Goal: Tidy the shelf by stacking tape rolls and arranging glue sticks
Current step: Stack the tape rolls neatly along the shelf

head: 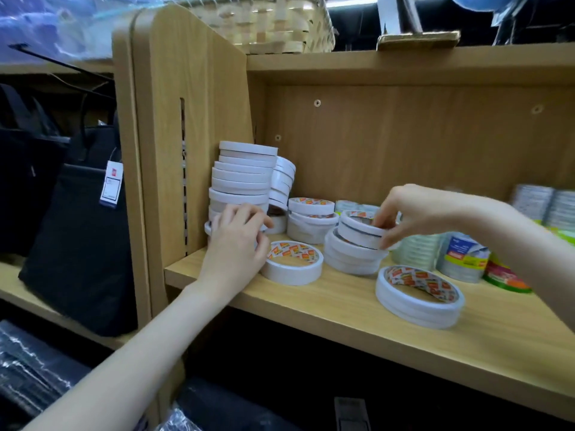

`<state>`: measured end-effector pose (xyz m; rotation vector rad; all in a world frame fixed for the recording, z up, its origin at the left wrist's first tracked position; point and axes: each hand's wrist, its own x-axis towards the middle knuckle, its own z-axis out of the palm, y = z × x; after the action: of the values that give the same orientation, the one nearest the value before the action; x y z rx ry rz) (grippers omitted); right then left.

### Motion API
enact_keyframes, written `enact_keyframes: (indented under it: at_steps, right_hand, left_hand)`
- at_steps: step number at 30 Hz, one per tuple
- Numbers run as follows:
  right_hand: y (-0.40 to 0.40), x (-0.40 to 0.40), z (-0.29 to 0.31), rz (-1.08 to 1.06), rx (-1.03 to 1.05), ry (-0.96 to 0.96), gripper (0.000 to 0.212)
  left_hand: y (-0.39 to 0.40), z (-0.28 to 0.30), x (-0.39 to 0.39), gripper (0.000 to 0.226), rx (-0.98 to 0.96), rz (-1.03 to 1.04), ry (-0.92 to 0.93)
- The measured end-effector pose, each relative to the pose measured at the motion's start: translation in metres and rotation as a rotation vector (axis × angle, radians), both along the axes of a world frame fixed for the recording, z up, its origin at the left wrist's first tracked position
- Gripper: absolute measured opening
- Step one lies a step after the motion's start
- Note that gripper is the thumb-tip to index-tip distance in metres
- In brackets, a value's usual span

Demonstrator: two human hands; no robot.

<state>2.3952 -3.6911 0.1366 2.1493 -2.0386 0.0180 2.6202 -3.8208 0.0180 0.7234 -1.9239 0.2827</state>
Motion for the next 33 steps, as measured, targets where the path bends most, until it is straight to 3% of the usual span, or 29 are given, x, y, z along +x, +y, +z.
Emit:
enact_keyframes:
  at_steps: [7, 14, 18, 21, 25, 27, 31, 33]
  right_hand:
    - [0.018, 0.001, 0.023, 0.041, -0.175, -0.187, 0.009]
    - [0.076, 0.011, 0.003, -0.093, 0.153, -0.039, 0.019]
    - [0.085, 0.014, -0.024, -0.089, 0.180, -0.068, 0.021]
    - [0.085, 0.021, -0.010, -0.061, 0.127, -0.135, 0.018]
    - [0.041, 0.031, 0.013, 0.071, -0.032, -0.264, 0.015]
    - [-0.005, 0.030, 0.014, 0.091, -0.067, -0.214, 0.010]
    - [-0.088, 0.025, 0.007, 0.016, -0.070, -0.097, 0.037]
    - [-0.112, 0.024, 0.000, -0.025, -0.017, -0.025, 0.038]
  left_hand:
    - [-0.001, 0.000, 0.001, 0.034, 0.008, -0.022, 0.015]
    - [0.000, 0.002, 0.001, 0.014, -0.001, -0.006, 0.018]
    - [0.004, 0.001, 0.001, 0.017, -0.019, 0.010, -0.011]
    - [0.006, 0.000, 0.000, 0.014, -0.015, 0.017, -0.025]
    - [0.004, 0.000, -0.001, 0.029, -0.024, 0.020, -0.029]
    - [0.003, 0.000, -0.001, 0.031, -0.017, 0.018, -0.028]
    - [0.002, -0.001, -0.002, 0.029, -0.005, 0.010, -0.010]
    - [0.000, -0.001, 0.000, 0.028, -0.001, -0.002, -0.006]
